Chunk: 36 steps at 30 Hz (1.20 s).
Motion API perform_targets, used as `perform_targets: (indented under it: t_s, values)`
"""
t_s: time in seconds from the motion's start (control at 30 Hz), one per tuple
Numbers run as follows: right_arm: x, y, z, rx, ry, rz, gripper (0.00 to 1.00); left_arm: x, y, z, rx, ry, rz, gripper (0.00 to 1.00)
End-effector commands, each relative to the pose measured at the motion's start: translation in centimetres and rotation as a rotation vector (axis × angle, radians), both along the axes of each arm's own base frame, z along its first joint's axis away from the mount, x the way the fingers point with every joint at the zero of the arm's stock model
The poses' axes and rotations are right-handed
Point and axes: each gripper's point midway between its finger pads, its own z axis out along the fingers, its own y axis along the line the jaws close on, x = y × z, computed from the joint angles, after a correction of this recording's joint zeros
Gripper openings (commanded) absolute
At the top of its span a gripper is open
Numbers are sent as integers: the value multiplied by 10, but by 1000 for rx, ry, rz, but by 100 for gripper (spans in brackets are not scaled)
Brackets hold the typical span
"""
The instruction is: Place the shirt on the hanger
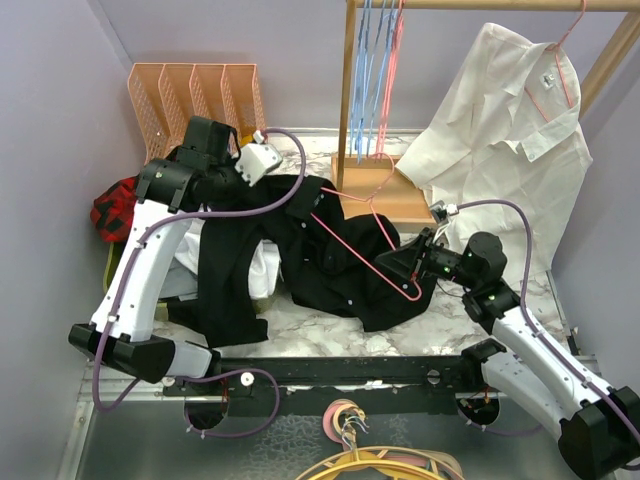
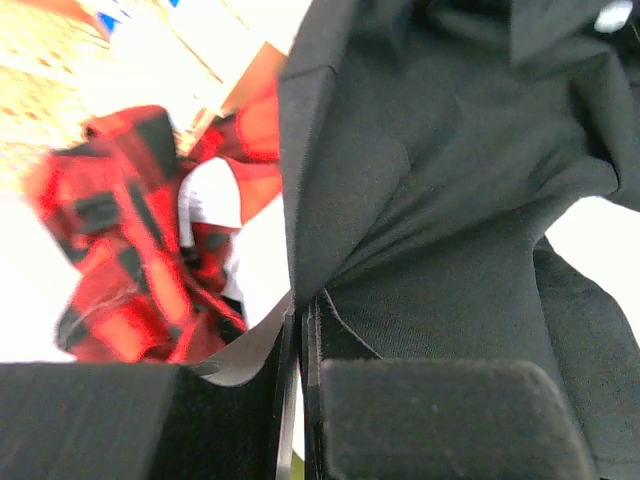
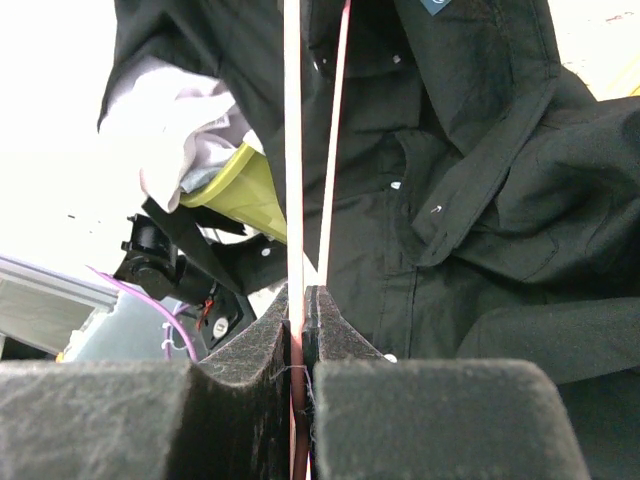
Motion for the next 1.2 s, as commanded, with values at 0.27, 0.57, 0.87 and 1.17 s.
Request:
perform_targets:
  t_s: [0.27, 0.57, 0.87, 1.17]
  values:
    - [-3, 0, 12, 26, -58, 14, 1, 50, 8, 65, 84, -216, -13, 7]
    - [-1, 1, 13, 29, -59, 14, 1, 121, 62, 125, 433, -557, 208, 24]
    - [2, 4, 4, 55, -47, 16, 1, 170, 26, 107, 475, -561, 62, 30]
    - [20, -1, -5, 61, -44, -83, 1, 206, 25, 54, 584, -473, 173, 90]
